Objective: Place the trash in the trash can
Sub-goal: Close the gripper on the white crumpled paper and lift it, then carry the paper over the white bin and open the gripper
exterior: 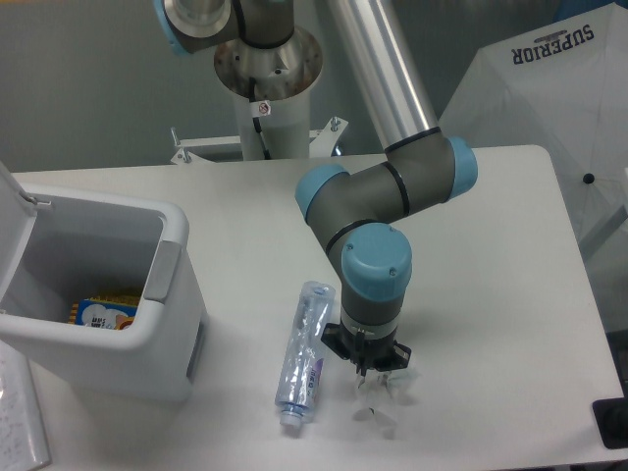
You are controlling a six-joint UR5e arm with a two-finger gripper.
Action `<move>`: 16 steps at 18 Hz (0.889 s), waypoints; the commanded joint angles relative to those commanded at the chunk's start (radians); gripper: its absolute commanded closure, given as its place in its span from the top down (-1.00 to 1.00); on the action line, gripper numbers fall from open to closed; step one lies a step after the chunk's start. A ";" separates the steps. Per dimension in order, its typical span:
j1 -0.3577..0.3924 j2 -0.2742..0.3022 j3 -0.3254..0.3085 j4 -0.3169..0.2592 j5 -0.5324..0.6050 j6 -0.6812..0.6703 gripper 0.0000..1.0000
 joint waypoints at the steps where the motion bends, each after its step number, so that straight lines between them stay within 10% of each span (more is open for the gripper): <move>1: 0.002 0.009 0.009 -0.002 -0.025 -0.003 -1.00; 16: -0.031 0.334 0.009 -0.012 -0.344 -0.129 -1.00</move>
